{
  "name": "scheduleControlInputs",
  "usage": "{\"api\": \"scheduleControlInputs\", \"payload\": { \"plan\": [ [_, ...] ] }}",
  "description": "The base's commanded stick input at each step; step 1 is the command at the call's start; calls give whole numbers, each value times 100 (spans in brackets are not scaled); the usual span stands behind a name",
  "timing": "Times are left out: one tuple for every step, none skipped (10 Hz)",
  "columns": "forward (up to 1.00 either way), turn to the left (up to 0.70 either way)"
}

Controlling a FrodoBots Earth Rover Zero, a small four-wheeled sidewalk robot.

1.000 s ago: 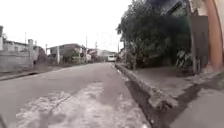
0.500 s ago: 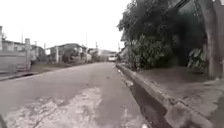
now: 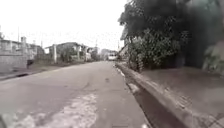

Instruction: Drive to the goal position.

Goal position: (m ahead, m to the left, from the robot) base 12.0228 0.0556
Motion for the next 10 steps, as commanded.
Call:
{"api": "scheduleControlInputs", "payload": {
  "plan": [
    [98,4],
    [98,4],
    [97,4],
    [97,4],
    [96,4],
    [95,4],
    [95,4],
    [95,4],
    [95,4],
    [95,4]
  ]
}}
